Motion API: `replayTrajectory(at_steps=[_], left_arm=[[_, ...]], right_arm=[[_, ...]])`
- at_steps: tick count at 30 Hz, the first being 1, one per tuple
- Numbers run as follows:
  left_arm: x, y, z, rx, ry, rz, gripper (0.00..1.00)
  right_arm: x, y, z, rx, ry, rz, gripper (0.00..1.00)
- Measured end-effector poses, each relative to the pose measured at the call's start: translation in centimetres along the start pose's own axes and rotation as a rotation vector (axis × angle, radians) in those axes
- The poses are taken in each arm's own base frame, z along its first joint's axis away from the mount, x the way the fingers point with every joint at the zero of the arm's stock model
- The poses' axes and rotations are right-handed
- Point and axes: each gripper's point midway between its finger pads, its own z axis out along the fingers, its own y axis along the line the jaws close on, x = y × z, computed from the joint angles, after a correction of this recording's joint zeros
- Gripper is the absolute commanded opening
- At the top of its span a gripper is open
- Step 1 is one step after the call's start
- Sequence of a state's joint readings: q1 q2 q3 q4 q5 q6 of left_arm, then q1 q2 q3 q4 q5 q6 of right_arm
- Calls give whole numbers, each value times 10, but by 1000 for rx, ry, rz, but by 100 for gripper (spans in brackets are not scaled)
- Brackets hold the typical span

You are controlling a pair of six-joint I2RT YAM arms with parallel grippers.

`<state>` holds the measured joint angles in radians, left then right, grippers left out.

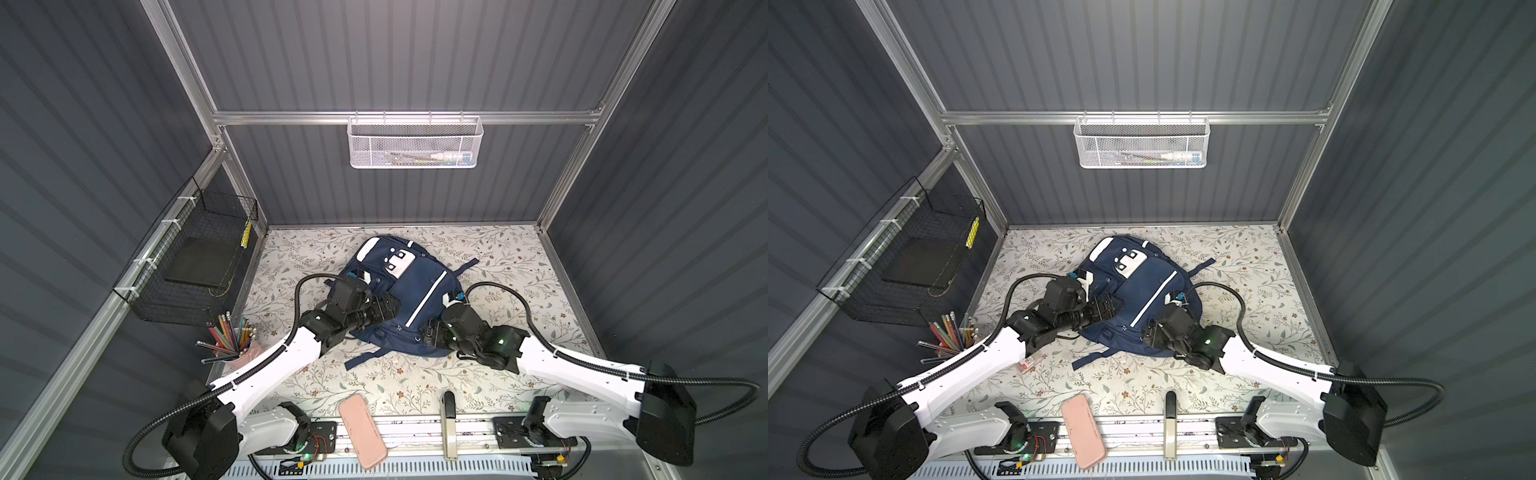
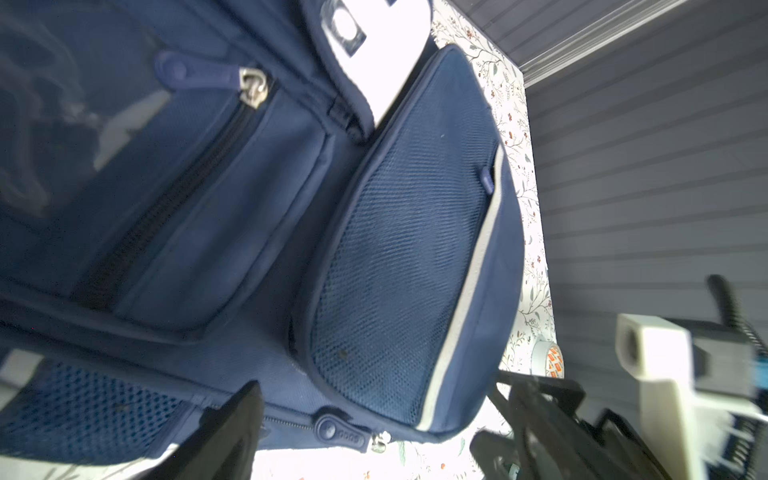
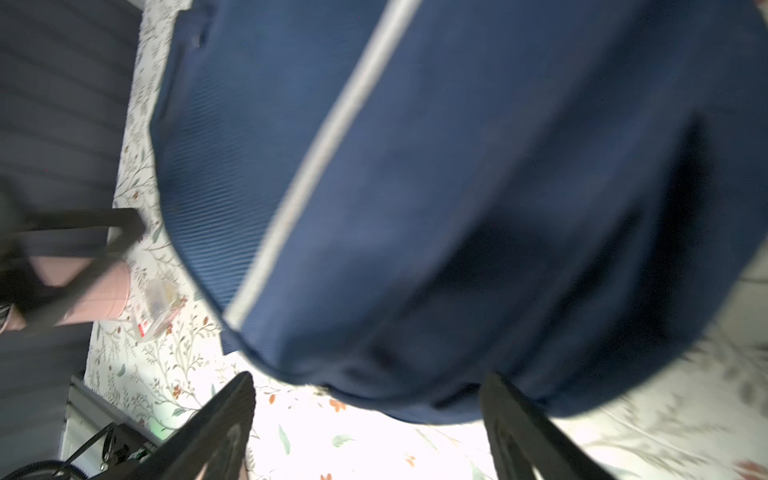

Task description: Pack the student bag

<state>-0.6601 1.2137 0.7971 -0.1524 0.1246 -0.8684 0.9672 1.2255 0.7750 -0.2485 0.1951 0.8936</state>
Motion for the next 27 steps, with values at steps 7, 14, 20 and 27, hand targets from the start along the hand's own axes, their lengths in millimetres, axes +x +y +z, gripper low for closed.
replayTrajectory(at_steps=[7, 14, 20, 27], left_arm=[[-2, 1, 24, 18, 1, -40, 53], [6, 4, 37, 25, 46, -63, 13], [8, -1, 36, 48, 59, -71, 5], [7, -5, 36, 65, 59, -83, 0]], right_arm=[[29, 27, 13, -36, 26, -67, 83], [35, 44, 27, -62, 25, -28, 81], [25, 46, 35, -59, -39, 50, 80], [4, 35, 45, -10, -78, 127, 68]])
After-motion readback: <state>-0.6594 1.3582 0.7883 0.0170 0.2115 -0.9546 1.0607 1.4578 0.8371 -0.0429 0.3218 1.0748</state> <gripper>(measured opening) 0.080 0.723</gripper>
